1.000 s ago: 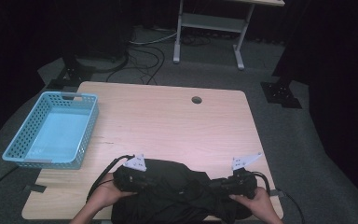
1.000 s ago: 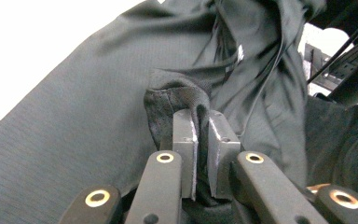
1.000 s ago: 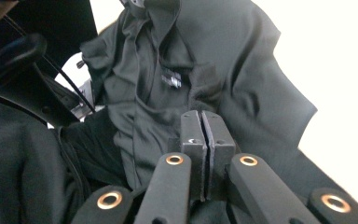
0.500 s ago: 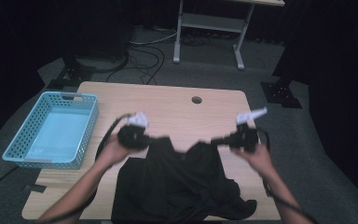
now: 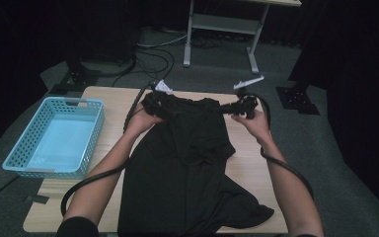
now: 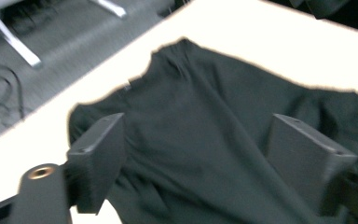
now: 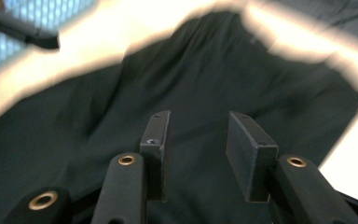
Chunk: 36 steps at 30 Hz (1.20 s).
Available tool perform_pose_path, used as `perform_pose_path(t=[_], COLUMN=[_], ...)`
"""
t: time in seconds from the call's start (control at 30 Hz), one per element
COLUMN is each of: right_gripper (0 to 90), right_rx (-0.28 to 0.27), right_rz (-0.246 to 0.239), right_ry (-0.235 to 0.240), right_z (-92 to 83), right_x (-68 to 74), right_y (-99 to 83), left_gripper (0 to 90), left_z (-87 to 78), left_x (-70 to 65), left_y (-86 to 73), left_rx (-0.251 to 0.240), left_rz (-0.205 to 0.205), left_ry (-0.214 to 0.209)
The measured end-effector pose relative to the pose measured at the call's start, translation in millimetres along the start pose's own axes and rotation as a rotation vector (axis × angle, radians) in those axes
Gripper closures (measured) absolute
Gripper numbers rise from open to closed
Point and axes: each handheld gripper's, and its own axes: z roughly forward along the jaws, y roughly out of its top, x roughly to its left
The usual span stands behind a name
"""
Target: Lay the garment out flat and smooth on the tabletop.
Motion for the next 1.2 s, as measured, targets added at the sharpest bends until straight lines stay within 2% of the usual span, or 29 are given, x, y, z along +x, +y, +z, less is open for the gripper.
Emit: perform_pose_path(t=[0.13, 0.27, 0.4, 0.5, 0.67, 0.77, 0.93, 1.2], right_gripper=[59.9, 57.3, 55.6, 55.1, 54.2, 54.2, 53.2, 51.2], right_rx=[0.089, 0.116, 0.160, 0.195, 0.218, 0.184, 0.155, 0.130], right_rz=[-0.031, -0.039, -0.097, -0.125, -0.127, -0.134, -0.159, -0.169], right_ry=[0.028, 0.062, 0.045, 0.021, -0.013, -0.020, -0.032, -0.013], right_z=[18.9, 25.4, 30.8, 35.5, 43.3, 42.0, 39.1, 27.8], right_x=[23.3, 46.7, 69.7, 80.5, 86.7, 88.9, 93.6, 102.2], right_y=[-40.0, -73.5, -97.1, -108.8, -125.6, -130.8, -138.6, -155.8], left_gripper=[14.8, 14.7, 14.7, 14.7, 14.7, 12.3, 11.8, 11.8], left_z=[8.5, 11.5, 13.1, 15.1, 18.2, 17.8, 13.8, -0.9], left_x=[-19.7, -37.0, -48.3, -54.3, -59.4, -61.9, -67.3, -81.8], left_y=[-32.6, -60.4, -83.5, -96.4, -109.5, -111.6, -113.3, -124.1], left_rx=[0.067, 0.116, 0.151, 0.177, 0.198, 0.187, 0.205, 0.216], left_rz=[-0.019, -0.015, -0.019, -0.023, -0.033, -0.038, -0.033, -0.021], left_ry=[-0.021, -0.023, -0.018, -0.012, 0.001, 0.007, 0.005, -0.007])
